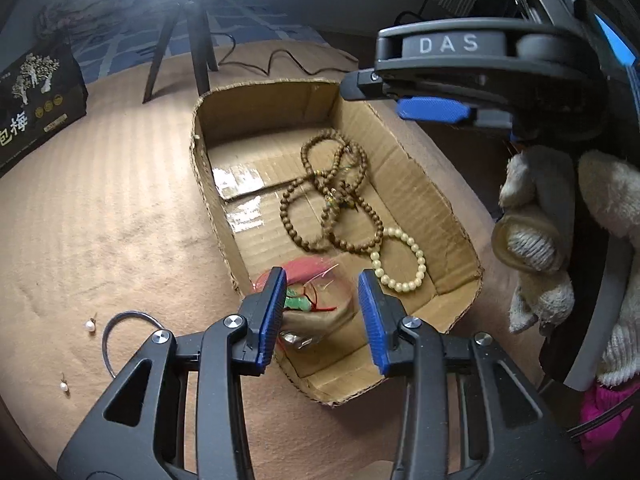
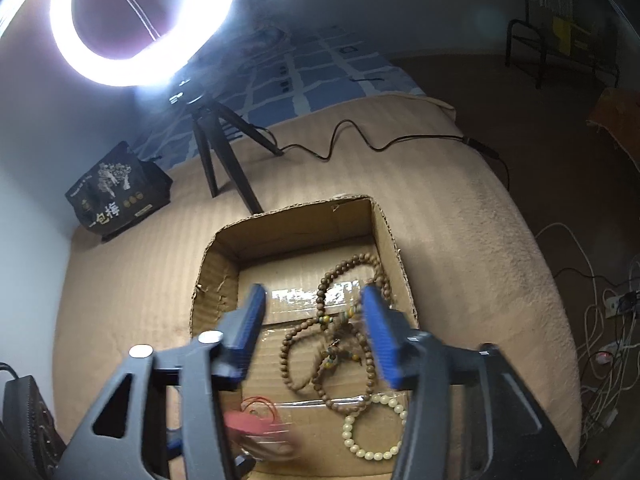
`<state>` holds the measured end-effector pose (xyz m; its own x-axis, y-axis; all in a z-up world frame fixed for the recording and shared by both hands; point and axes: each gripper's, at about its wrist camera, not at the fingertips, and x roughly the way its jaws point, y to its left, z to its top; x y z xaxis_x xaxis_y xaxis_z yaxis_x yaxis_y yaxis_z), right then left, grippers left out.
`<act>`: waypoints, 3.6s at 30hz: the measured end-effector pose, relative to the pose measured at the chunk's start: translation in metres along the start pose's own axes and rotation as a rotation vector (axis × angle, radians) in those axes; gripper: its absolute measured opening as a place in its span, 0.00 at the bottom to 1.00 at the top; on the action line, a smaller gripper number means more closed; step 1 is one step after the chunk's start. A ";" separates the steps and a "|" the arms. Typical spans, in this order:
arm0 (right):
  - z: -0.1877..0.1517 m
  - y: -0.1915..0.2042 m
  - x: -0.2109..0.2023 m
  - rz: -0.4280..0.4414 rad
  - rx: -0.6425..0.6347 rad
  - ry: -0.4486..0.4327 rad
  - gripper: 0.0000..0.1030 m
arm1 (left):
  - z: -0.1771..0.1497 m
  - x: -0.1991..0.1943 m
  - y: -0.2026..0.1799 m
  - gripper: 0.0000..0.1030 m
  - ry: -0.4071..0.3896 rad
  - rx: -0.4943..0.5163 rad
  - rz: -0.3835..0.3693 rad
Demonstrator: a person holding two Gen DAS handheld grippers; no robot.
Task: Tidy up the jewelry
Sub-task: 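Open left tool to drop the watch while right tool releases the beads into the box, then move both tools back toward the pearl strand and blue bangle on the blanket, then close left tool on the pearl stud earring while right tool grasps the blue bangle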
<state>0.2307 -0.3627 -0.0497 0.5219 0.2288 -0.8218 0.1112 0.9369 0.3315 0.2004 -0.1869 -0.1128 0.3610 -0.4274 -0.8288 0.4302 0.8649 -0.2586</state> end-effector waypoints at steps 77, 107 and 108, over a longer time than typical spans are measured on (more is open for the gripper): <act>-0.124 0.187 0.068 0.121 -0.364 0.333 0.75 | -0.092 -0.059 0.225 0.22 0.112 -0.330 0.132; -0.125 0.192 0.107 0.056 -0.408 0.362 0.76 | -0.086 -0.037 0.216 0.06 0.138 -0.260 0.215; -0.126 0.193 0.107 0.054 -0.415 0.361 0.76 | -0.086 -0.037 0.216 0.06 0.137 -0.260 0.216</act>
<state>0.2015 -0.1242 -0.1321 0.1862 0.2868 -0.9397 -0.2885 0.9302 0.2268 0.2088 0.0385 -0.1807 0.2988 -0.2040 -0.9323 0.1252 0.9768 -0.1736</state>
